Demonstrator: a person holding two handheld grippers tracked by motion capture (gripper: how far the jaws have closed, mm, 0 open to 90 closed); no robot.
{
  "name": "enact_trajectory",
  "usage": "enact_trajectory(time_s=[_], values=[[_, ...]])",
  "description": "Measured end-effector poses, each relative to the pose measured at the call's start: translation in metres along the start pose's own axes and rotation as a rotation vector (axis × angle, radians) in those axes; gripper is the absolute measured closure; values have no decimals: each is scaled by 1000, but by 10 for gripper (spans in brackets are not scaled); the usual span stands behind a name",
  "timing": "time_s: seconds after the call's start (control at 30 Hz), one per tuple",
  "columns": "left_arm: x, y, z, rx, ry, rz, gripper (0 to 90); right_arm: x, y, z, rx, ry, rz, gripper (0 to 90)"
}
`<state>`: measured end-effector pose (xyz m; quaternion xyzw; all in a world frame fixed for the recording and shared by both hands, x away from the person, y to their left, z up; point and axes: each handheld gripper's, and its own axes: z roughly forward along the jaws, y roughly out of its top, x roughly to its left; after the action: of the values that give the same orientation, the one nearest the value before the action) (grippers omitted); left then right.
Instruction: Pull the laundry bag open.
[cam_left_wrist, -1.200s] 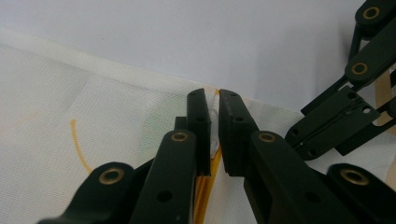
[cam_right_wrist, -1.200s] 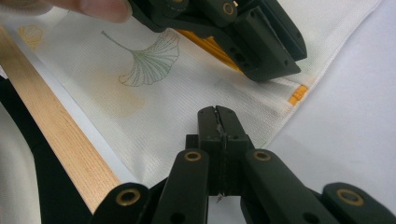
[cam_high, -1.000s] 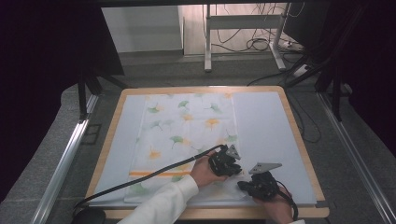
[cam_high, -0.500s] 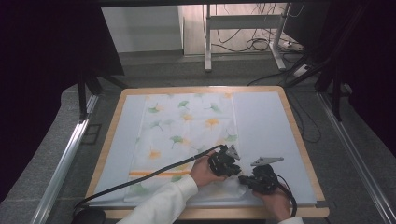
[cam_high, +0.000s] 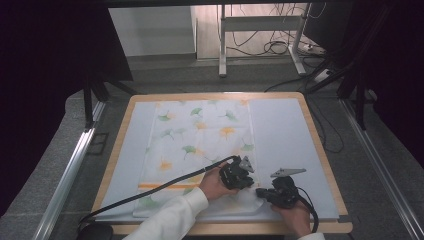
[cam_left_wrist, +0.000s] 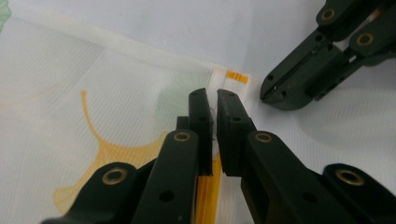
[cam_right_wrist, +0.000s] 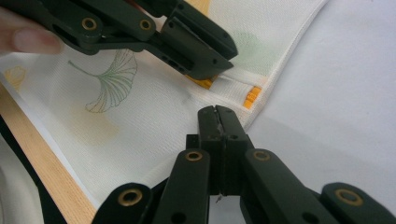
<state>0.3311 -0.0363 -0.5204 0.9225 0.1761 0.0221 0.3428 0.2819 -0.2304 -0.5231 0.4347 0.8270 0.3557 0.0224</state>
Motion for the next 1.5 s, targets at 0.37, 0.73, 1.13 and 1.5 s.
enact_trajectory(time_s=[0.37, 0.73, 1.13, 1.5], values=[[1, -3, -1, -10, -28, 3, 900, -2, 0, -1, 3, 12, 4, 895], [-3, -4, -3, -1, -11, 4, 900, -2, 0, 0, 1, 17, 7, 895], [0, -10, -10, 7, -12, 6, 900, -3, 0, 0, 1, 18, 8, 895], [3, -14, -10, -11, -29, -15, 900, -4, 3, 0, 1, 26, 20, 894]])
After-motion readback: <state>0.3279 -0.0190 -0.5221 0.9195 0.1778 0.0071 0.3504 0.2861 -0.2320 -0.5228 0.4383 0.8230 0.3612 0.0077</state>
